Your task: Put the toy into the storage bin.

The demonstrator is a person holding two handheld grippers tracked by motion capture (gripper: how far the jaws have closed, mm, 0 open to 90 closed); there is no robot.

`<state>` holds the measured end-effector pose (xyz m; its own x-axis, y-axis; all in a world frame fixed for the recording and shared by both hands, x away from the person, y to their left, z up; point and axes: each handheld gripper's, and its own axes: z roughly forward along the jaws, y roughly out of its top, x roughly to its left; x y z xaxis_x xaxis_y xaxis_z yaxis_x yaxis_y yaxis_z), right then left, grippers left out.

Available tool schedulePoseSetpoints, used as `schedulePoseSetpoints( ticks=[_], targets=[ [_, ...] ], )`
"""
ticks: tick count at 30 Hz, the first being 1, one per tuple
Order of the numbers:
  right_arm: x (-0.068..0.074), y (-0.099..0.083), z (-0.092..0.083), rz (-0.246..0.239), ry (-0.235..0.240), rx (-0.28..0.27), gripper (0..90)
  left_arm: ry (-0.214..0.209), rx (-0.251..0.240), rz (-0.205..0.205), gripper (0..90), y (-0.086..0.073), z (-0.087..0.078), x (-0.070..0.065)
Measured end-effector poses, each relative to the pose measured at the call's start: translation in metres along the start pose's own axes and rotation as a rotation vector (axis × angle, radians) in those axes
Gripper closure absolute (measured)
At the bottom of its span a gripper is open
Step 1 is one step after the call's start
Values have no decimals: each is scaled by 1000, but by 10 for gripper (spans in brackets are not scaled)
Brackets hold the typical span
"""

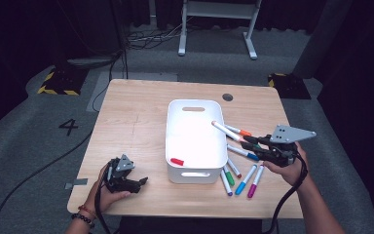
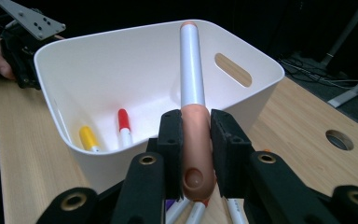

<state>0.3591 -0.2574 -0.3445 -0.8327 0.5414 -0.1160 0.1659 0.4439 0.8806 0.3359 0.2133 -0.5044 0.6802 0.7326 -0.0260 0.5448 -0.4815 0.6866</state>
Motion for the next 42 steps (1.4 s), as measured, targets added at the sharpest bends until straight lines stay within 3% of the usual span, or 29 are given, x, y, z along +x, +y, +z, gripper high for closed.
schedulePoseSetpoints(
  ticks=[8, 19, 32, 42],
  targets=[
    [8, 12, 10, -34, 34, 12, 750, 0, 0, 0, 160, 0, 0, 0],
    [22, 29, 39, -104, 101, 46, 750, 0, 0, 1, 160, 0, 0, 0],
    [35, 42, 77, -148, 210, 152, 750, -2, 1, 7, 160, 0, 0, 1],
    [33, 43, 98, -194, 278, 256, 749, -2, 1, 7, 160, 0, 0, 1]
  ],
)
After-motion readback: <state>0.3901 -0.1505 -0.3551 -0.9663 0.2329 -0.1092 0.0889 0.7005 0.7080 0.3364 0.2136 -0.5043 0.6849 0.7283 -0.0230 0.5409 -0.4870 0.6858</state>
